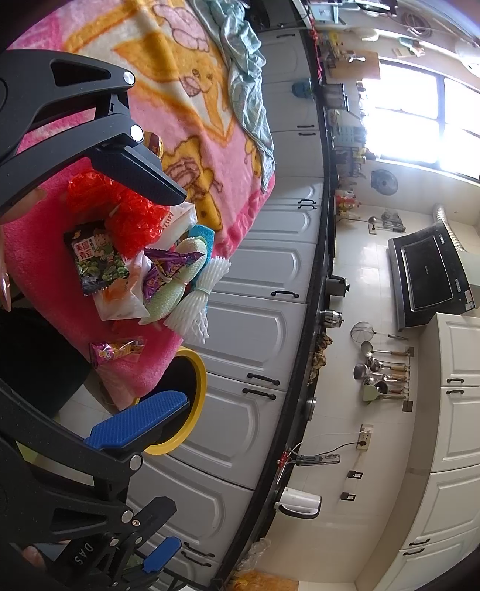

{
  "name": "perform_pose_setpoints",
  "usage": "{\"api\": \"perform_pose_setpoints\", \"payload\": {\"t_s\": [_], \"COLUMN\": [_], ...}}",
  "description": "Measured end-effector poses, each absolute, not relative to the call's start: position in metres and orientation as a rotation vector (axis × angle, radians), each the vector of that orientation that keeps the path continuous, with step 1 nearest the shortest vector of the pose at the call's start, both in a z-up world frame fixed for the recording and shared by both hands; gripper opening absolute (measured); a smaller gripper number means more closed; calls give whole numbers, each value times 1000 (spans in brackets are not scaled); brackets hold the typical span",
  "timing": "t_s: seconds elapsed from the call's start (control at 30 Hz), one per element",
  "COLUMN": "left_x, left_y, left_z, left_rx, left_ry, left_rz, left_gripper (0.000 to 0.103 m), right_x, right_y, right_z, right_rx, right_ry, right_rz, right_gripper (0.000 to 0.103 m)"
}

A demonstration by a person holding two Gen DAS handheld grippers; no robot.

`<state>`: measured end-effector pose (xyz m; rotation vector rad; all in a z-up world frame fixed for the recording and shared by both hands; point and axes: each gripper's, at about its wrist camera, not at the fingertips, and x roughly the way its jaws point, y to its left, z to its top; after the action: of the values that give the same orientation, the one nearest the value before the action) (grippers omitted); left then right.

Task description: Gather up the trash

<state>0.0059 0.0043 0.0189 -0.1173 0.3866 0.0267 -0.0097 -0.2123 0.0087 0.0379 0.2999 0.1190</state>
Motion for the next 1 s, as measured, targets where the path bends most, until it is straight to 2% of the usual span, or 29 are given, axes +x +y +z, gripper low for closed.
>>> {"api": "perform_pose_setpoints", "payload": {"t_s": [1.0], "left_x": [-2], "left_y": [7], "left_z": [25], "left_rx": [-117], "left_ry": [385], "left_rz": [33], "left_gripper": [92], "right_x": [-7], "right_y": [-210], "right_z": [8], "right_rx": [34], "right_ry": [309], "right_rz": [133], "right_gripper": [97]}}
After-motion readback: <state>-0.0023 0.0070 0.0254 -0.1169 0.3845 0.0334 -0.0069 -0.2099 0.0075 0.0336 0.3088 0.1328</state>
